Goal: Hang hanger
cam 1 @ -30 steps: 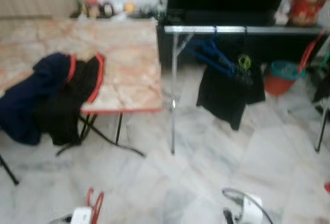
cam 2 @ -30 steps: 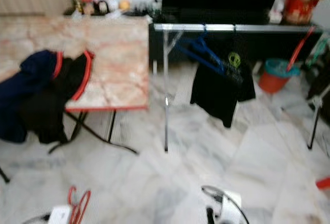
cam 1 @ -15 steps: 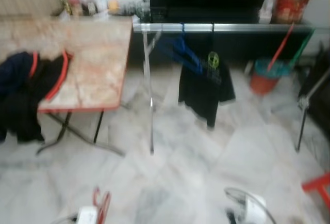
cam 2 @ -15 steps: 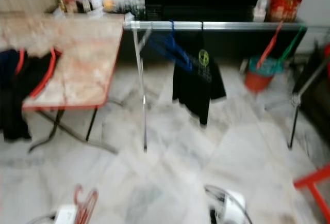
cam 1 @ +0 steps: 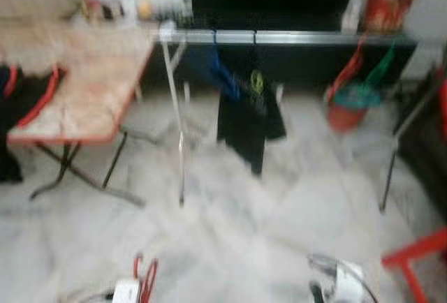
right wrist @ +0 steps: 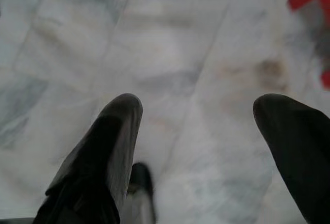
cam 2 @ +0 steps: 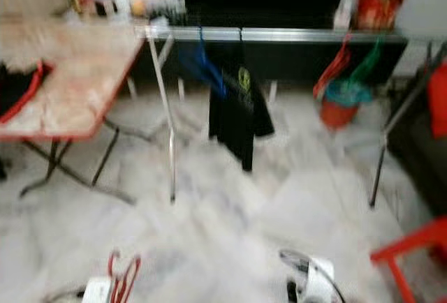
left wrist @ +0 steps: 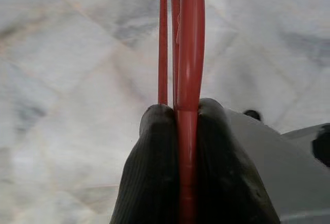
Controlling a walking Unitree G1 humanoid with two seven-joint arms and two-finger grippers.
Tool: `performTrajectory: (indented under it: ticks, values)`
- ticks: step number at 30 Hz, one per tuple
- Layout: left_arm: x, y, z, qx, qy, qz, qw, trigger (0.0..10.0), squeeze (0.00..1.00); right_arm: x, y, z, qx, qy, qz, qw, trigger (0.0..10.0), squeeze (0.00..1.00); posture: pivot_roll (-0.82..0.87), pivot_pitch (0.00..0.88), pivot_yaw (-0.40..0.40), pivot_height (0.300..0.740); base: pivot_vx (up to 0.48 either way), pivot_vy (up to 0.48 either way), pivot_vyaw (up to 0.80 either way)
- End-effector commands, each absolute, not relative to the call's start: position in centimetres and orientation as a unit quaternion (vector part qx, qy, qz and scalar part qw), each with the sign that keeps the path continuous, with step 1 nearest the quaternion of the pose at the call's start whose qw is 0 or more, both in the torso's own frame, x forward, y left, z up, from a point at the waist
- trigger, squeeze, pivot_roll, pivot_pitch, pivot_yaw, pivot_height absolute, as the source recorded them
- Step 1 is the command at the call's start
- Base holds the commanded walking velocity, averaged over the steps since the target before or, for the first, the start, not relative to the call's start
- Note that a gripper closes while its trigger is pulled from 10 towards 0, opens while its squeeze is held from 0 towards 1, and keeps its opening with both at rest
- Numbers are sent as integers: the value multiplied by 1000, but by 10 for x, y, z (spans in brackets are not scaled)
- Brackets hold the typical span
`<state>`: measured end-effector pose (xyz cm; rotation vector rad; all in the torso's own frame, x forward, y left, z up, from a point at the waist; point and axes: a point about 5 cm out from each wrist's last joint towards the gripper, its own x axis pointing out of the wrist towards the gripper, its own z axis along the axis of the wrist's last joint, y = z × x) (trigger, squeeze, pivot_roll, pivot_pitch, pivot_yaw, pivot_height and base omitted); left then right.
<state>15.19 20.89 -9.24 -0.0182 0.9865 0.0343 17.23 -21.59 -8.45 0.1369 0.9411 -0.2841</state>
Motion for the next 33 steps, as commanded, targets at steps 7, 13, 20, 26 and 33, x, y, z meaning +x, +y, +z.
performTrajectory:
  ticks: [7, 13, 20, 26, 33]
  values:
    - [150, 213, -91, -33, 455, 20, 889, 10000, 0, 172, -212, -85, 73, 448, -138, 880, 10000, 0, 28, 0, -31, 740, 0, 0, 0]
    - [150, 215, -91, -34, 456, 28, 889, 10000, 0, 171, -211, -86, 66, 453, -135, 879, 10000, 0, 27, 0, -29, 740, 0, 0, 0]
    - [152, 216, -90, -33, 455, 23, 890, 10000, 0, 170, -214, -86, 68, 452, -146, 877, 10000, 0, 25, 0, -28, 740, 230, 0, -331]
    - [153, 214, -90, -32, 456, 17, 889, 10000, 0, 170, -216, -85, 61, 448, -144, 880, 10000, 0, 29, 0, -31, 740, 284, 0, -400]
    - [152, 214, -90, -32, 457, 16, 889, 10000, 0, 169, -219, -85, 58, 451, -143, 879, 10000, 0, 30, 0, -33, 740, 293, 0, 0]
